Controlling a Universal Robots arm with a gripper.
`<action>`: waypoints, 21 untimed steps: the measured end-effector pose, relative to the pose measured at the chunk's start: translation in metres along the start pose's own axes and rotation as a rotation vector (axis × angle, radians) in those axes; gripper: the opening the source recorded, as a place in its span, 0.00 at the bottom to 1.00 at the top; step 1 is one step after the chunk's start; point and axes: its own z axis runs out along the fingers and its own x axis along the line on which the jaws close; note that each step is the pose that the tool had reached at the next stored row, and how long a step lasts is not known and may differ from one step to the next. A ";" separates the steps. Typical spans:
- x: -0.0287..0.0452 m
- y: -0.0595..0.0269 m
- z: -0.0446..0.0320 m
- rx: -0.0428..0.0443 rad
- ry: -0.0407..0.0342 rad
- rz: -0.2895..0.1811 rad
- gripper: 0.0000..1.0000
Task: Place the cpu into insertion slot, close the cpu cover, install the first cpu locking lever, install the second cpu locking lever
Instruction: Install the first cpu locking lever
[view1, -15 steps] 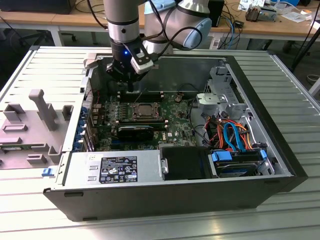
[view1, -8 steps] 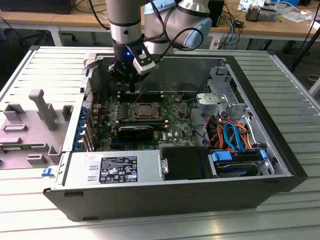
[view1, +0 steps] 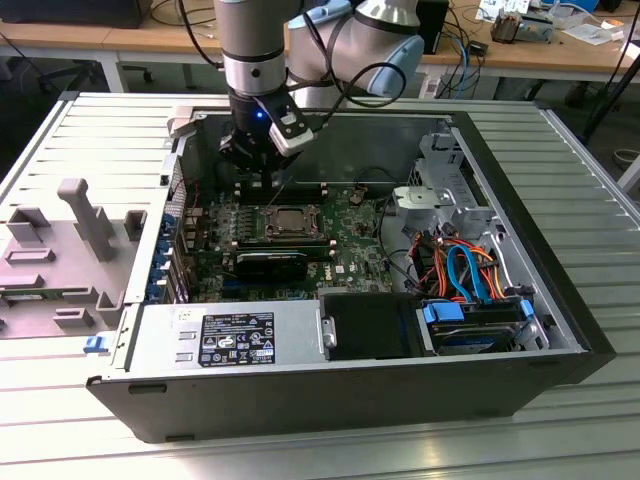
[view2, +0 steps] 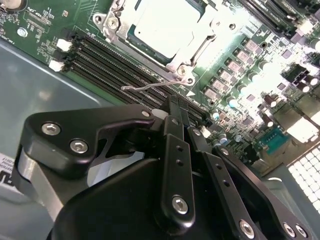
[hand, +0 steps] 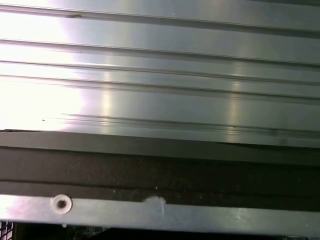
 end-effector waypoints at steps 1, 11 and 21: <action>0.0001 0.0000 0.0009 0.0022 0.0002 -0.002 0.11; -0.0001 -0.0002 0.0133 0.0188 0.0015 -0.010 0.11; -0.0030 -0.0006 0.0250 0.0280 0.0023 -0.012 0.11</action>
